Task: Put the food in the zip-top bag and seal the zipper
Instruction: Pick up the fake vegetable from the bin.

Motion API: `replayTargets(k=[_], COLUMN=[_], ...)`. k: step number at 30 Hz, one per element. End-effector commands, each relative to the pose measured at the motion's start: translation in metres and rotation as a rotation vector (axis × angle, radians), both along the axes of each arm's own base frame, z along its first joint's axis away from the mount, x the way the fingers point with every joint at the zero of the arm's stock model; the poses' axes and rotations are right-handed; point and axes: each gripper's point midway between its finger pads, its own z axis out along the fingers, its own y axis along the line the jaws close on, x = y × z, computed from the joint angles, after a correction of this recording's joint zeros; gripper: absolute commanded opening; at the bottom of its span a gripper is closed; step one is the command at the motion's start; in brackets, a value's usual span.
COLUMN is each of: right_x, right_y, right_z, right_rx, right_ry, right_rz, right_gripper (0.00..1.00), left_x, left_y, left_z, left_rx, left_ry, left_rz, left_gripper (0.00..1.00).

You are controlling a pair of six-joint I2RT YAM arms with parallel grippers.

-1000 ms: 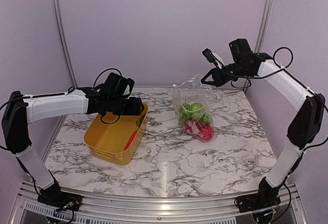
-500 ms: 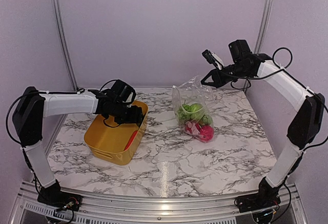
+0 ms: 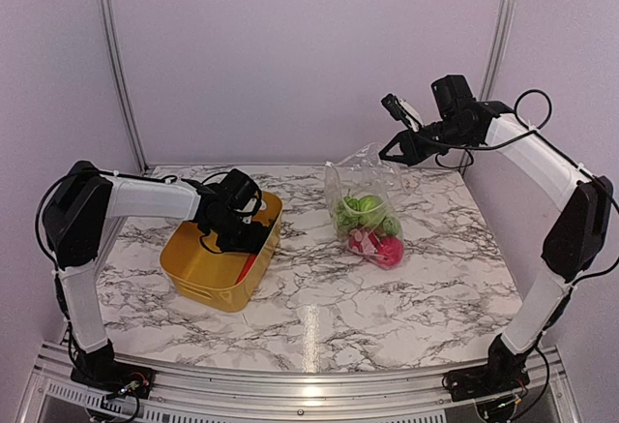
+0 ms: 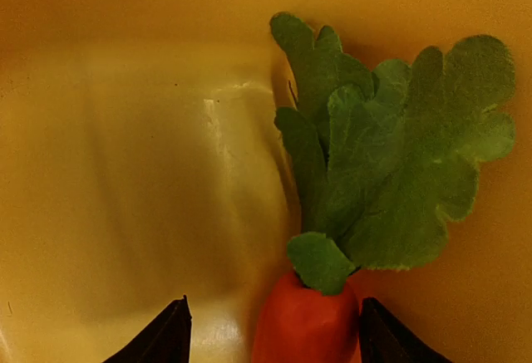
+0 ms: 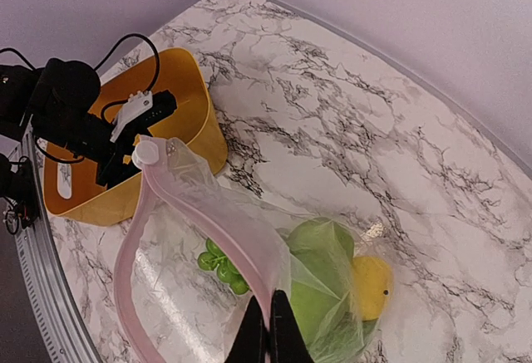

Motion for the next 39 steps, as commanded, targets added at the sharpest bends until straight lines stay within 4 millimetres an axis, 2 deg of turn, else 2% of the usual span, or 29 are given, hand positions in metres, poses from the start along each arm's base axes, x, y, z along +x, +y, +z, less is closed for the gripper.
replayTargets(k=[1, 5, 10, 18, 23, 27, 30, 34, 39], right_x=[-0.001, -0.002, -0.002, -0.002, -0.002, -0.003, -0.004, -0.007, -0.011], right_y=[-0.002, -0.002, -0.002, -0.002, -0.002, -0.002, -0.001, 0.001, 0.004], right_z=[0.018, 0.018, 0.018, 0.019, 0.019, 0.020, 0.021, 0.022, 0.027], right_rx=[0.013, 0.014, 0.015, 0.016, 0.018, 0.020, 0.024, 0.035, 0.044], right_ry=[-0.056, -0.055, -0.056, -0.059, -0.057, -0.059, -0.058, -0.053, -0.056], right_rz=[0.001, 0.000, -0.001, -0.001, 0.002, 0.004, 0.007, 0.020, 0.032], right_gripper=[0.00, 0.00, 0.00, 0.00, 0.00, 0.00, 0.00, 0.00, 0.00], left_x=[-0.001, 0.009, 0.023, 0.033, 0.035, 0.037, 0.038, 0.034, 0.020], left_y=[0.006, 0.012, 0.026, 0.028, 0.028, 0.028, 0.024, 0.017, 0.006], left_z=[-0.016, -0.018, -0.004, 0.042, 0.072, 0.110, 0.147, 0.208, 0.282], left_rx=[0.075, 0.116, 0.167, 0.140, 0.112, 0.066, -0.005, -0.138, -0.332], left_ry=[0.021, -0.020, -0.102, -0.209, -0.256, -0.329, -0.412, -0.581, -0.779], left_rz=[-0.019, 0.003, 0.069, 0.082, 0.086, 0.098, 0.092, 0.065, 0.028], left_gripper=[0.67, 0.57, 0.34, 0.21, 0.20, 0.18, 0.15, 0.14, 0.13])
